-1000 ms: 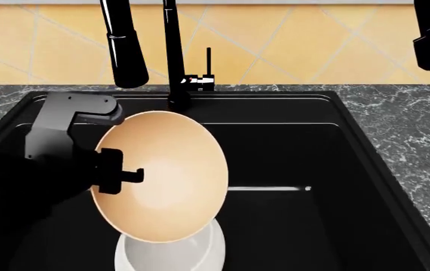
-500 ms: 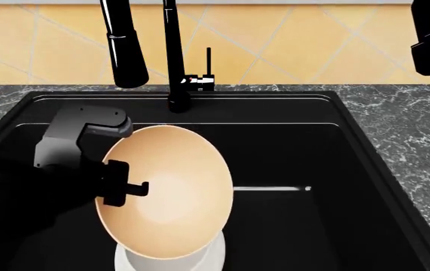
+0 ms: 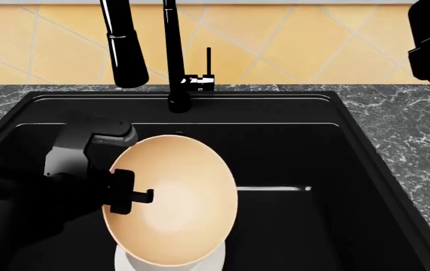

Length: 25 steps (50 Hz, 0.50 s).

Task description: Stack the bowls in the sink.

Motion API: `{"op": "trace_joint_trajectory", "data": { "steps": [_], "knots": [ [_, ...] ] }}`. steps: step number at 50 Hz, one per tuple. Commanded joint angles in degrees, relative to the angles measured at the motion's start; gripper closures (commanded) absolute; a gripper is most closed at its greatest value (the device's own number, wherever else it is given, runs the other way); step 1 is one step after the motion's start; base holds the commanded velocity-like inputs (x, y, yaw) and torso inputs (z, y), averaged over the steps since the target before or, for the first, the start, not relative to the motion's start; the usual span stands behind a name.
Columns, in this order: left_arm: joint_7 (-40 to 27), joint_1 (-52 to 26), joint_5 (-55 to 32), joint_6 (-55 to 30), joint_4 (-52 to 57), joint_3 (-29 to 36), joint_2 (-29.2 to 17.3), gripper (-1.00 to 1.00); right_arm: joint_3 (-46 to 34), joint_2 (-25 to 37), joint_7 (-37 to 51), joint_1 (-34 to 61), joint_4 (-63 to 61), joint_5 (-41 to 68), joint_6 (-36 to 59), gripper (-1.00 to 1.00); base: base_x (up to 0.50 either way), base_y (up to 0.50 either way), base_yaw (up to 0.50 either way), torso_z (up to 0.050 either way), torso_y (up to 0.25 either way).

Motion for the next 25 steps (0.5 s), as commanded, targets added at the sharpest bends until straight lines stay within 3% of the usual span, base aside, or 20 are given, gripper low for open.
{"op": "trace_joint_trajectory", "data": {
  "steps": [1, 25],
  "knots": [
    [2.61, 1.40, -0.30, 0.79, 0.10, -0.29, 0.21, 1.00, -0.09, 0.15, -0.44, -0.30, -0.17, -0.55, -0.14, -1.00, 0.00, 0.00, 0.00, 0.000, 0.000],
    [2.26, 3.17, -1.19, 1.22, -0.12, 0.34, -0.24, 1.00, -0.59, 0.98, -0.66, -0.45, -0.88, -0.70, -0.44, -1.00, 0.00, 0.00, 0.00, 0.000, 0.000]
  ]
}}
